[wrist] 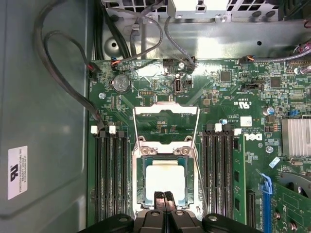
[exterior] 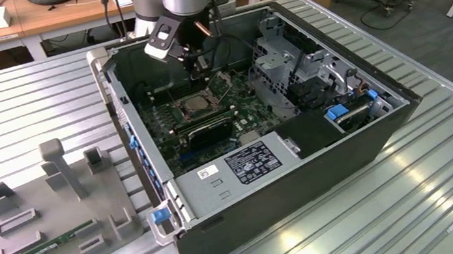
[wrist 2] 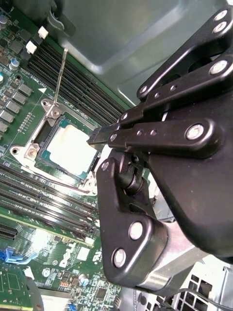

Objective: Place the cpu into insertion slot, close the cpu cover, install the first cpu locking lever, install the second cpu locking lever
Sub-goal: 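Close the cpu cover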

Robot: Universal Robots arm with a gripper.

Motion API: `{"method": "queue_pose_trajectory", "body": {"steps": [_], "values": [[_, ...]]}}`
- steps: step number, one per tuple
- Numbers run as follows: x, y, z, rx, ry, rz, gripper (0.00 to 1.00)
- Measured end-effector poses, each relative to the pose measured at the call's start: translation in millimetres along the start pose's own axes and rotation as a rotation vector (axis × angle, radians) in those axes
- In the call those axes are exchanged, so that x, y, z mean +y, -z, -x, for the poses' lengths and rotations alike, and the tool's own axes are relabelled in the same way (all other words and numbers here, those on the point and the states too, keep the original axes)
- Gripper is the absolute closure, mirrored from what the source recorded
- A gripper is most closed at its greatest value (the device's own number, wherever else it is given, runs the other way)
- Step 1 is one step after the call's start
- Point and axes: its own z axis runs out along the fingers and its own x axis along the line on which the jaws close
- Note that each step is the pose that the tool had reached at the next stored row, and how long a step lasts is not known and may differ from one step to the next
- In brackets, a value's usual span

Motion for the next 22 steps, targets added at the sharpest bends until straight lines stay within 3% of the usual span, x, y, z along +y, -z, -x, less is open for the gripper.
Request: {"method": "queue_pose_trajectory", "body": {"steps": [7, 15, 22], "values": [[0.4, 7.5, -0.3, 0.0001, 0.000, 0.0000, 0.89], [0.6, 7.7, -0.3, 0.0000, 0.000, 0.0000, 0.89], [6.3, 7.4, -0.4, 0.0000, 0.000, 0.0000, 0.89]]}}
